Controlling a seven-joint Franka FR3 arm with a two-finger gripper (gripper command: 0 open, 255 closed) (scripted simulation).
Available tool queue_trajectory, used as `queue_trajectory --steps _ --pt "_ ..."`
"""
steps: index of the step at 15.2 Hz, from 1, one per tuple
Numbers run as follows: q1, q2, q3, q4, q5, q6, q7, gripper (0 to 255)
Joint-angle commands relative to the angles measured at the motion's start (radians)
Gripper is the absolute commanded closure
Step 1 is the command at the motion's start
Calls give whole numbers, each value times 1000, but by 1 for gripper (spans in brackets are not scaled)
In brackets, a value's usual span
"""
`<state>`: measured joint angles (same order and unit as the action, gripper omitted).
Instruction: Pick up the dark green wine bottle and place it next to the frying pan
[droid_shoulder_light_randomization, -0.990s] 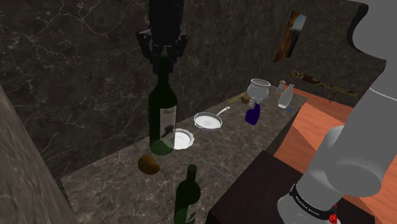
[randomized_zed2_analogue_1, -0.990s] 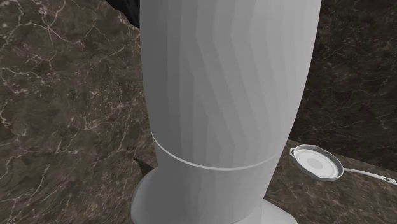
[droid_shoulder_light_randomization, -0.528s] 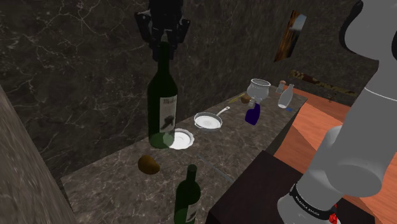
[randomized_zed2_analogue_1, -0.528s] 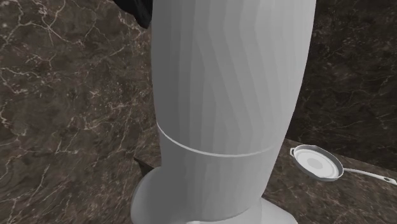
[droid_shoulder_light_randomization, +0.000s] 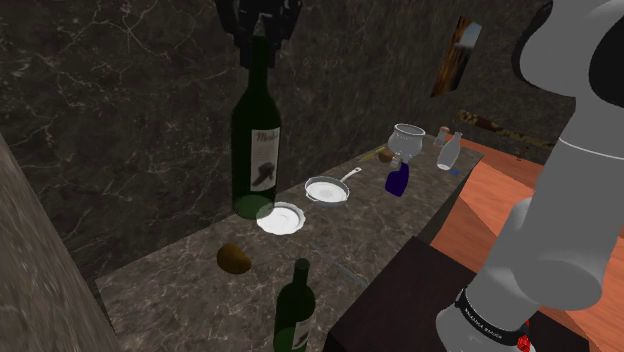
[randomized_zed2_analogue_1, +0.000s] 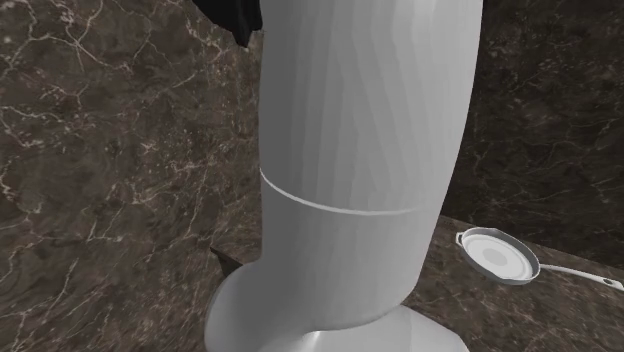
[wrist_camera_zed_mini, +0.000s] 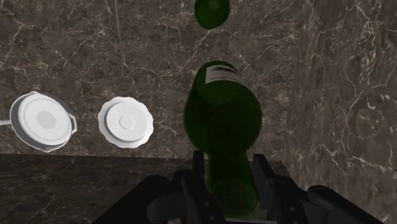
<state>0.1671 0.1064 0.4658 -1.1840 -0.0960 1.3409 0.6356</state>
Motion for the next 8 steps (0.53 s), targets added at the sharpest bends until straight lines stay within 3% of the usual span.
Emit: queue_trajectory --steps 1,2,8 --pt "13 30 6 70 -17 -44 8 255" --pt "19 44 9 102 -25 -63 11 255" --pt "-102 -122 -75 -208 67 105 -152 255"
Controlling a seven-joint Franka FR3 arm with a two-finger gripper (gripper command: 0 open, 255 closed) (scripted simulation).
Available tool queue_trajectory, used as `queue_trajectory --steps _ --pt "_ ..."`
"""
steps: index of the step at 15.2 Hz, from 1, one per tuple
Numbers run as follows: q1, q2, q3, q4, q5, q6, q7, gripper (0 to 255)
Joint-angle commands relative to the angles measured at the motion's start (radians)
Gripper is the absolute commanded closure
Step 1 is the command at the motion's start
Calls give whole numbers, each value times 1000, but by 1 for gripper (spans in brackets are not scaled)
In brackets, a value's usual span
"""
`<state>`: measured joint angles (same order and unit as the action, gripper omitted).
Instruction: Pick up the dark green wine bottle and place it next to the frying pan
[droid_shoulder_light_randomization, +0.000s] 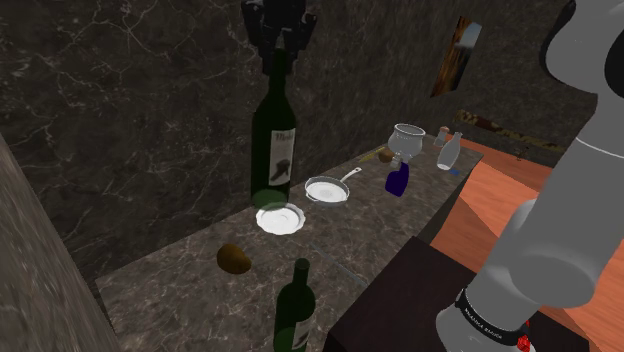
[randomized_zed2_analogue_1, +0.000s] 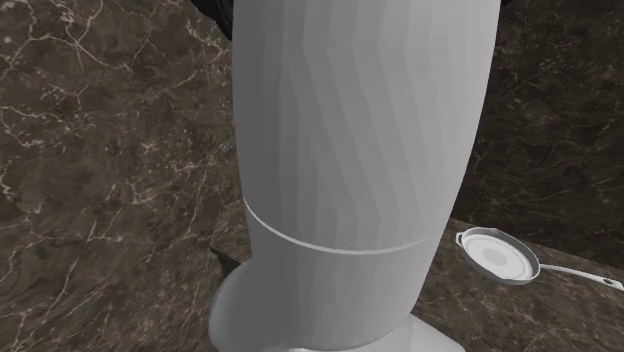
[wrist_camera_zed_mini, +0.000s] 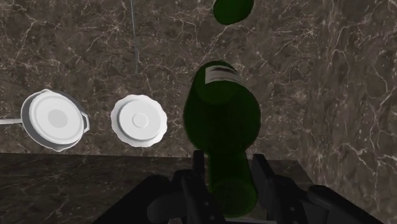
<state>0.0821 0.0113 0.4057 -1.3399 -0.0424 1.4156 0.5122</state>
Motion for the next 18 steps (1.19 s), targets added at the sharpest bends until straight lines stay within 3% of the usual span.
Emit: queue_trajectory --steps 1,9,18 --pt "-31 -46 -29 -92 22 52 -54 255" --pt "-113 -131 -135 -328 55 211 -242 255" --pt "-193 -125 -240 -478 56 366 -428 255"
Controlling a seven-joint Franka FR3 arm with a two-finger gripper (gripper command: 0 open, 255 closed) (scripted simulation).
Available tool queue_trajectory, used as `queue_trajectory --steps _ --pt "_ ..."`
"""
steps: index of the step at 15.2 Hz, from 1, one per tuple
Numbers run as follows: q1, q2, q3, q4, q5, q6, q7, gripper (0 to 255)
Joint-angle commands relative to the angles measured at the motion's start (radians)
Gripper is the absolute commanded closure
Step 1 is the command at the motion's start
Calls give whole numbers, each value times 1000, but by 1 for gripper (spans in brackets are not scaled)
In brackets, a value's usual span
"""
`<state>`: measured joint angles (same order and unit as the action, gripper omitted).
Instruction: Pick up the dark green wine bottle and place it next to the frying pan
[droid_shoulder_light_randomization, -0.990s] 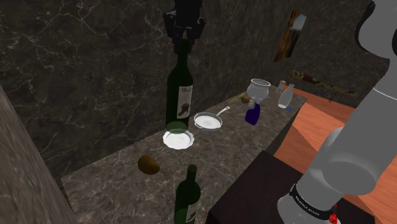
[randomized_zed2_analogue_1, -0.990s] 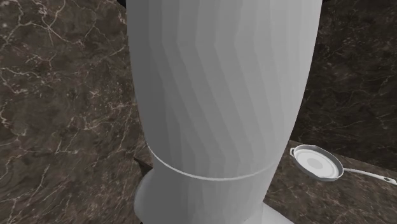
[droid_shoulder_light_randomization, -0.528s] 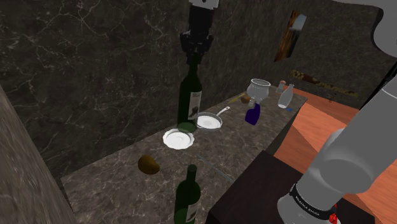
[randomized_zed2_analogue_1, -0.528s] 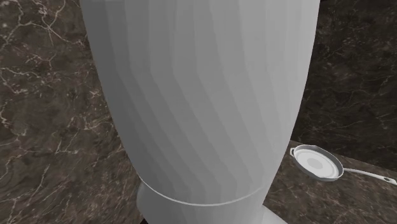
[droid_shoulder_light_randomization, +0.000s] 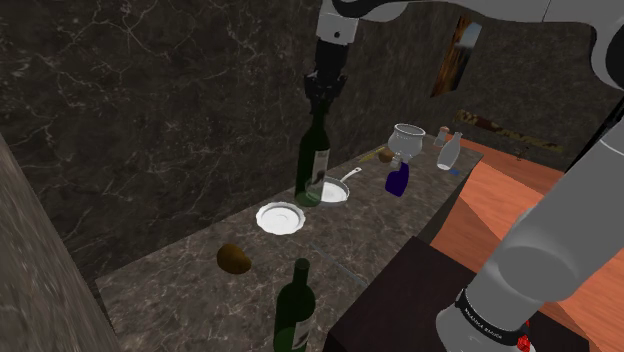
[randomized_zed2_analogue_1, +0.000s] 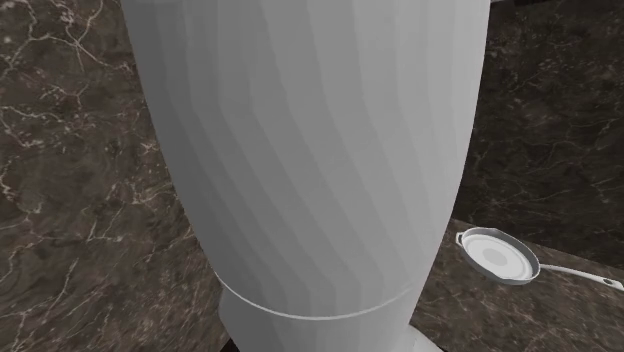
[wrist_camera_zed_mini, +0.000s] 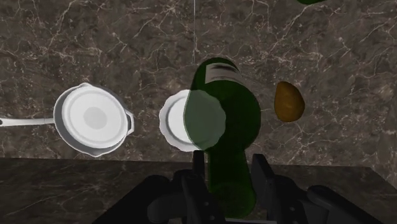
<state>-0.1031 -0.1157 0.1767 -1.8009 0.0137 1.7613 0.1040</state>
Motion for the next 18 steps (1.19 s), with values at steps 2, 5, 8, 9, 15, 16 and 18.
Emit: queue_trajectory --steps 2,5,8,9,15,16,18 --pt "-26 15 -32 -36 -1 52 -59 255" --pt "-52 43 -64 -55 -3 98 -117 255" --pt "-79 79 -94 -63 -4 142 -174 255" --pt "-87 93 -104 -63 -4 156 -193 255" --pt "-142 195 -156 -38 2 231 -303 255" --pt "-152 214 -164 -30 4 242 -321 255" --pt "-162 239 -172 -30 6 266 -340 255"
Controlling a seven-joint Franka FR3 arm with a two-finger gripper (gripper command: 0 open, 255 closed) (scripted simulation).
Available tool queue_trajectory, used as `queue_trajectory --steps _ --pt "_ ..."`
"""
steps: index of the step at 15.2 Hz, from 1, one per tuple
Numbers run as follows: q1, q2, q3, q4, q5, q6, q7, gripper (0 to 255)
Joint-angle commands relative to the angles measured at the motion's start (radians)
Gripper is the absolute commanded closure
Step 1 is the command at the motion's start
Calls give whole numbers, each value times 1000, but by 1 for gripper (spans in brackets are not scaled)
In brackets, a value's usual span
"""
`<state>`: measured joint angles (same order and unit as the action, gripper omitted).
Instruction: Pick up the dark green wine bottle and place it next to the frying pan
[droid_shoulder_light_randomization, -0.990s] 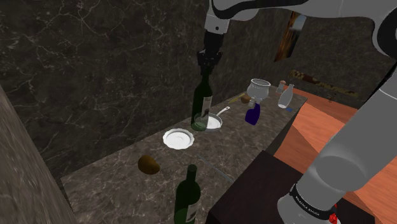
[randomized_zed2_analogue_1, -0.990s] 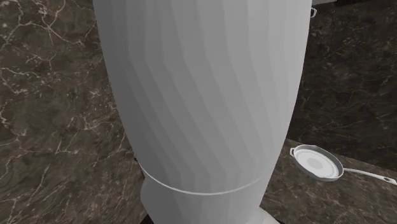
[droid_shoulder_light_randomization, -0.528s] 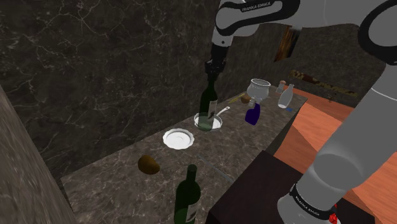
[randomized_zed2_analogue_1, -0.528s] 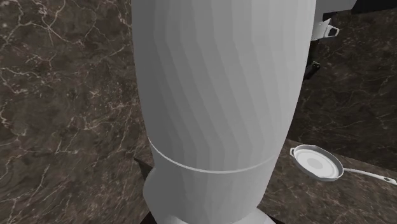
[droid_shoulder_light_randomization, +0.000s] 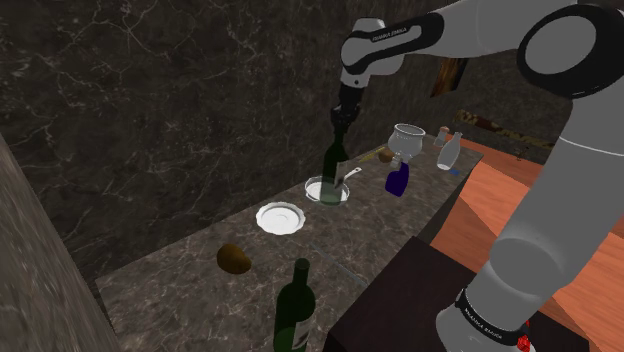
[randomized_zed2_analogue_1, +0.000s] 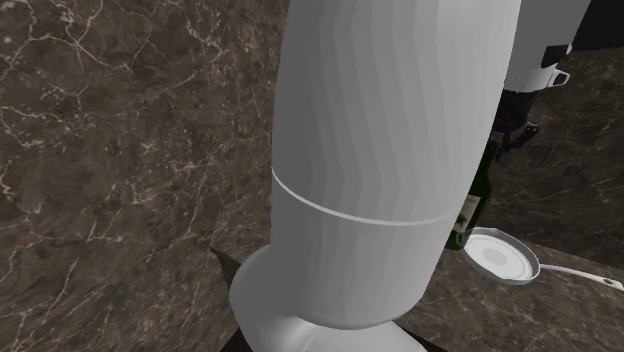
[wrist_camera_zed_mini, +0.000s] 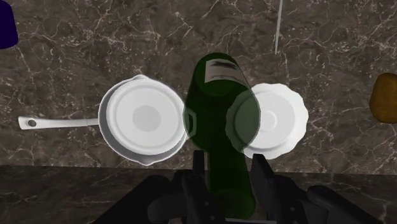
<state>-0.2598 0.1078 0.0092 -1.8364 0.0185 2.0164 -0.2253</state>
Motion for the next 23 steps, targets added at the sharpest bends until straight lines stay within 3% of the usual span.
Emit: queue_trajectory --steps 1,23 --pt "-5 18 -4 -4 1 24 -11 255" --pt "-5 115 -3 -151 4 267 -16 255"
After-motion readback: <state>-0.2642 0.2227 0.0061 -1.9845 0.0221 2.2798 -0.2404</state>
